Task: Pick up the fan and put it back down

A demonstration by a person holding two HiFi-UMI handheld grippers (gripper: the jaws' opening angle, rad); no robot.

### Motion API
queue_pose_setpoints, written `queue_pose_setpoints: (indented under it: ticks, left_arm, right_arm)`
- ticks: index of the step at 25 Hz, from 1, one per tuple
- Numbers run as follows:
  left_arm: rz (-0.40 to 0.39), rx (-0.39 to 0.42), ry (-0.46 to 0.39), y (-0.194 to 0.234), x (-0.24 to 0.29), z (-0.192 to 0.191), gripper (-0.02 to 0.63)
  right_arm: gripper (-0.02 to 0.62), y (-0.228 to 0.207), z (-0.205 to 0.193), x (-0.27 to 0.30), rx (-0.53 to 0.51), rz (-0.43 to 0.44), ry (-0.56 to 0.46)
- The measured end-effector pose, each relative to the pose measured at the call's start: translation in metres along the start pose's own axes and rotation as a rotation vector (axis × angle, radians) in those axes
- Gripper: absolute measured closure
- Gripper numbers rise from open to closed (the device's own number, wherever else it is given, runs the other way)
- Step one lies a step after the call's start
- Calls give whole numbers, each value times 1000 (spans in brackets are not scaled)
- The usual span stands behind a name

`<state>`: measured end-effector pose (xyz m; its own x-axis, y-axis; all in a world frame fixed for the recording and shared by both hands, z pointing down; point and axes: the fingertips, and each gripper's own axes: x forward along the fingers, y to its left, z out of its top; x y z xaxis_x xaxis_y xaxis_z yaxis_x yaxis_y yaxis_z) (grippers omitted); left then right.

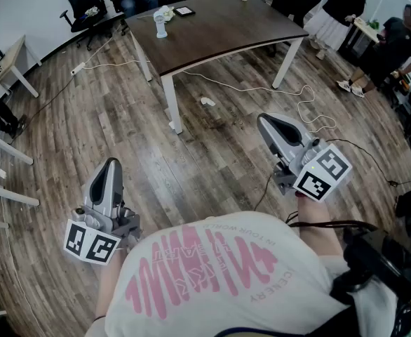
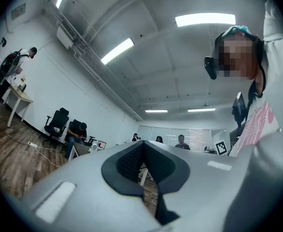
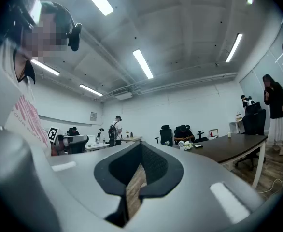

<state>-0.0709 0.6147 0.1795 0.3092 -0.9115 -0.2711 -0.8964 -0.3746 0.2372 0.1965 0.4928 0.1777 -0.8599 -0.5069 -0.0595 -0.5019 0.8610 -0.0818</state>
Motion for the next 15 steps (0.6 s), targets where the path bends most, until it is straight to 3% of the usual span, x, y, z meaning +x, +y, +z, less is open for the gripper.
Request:
queue_pose_setpoints:
  ticks: [15]
  left_arm:
    - [4,6,16,-2,34,-17,589]
  right_arm:
    - [589,-36,-2,-7,-26,-3,-24]
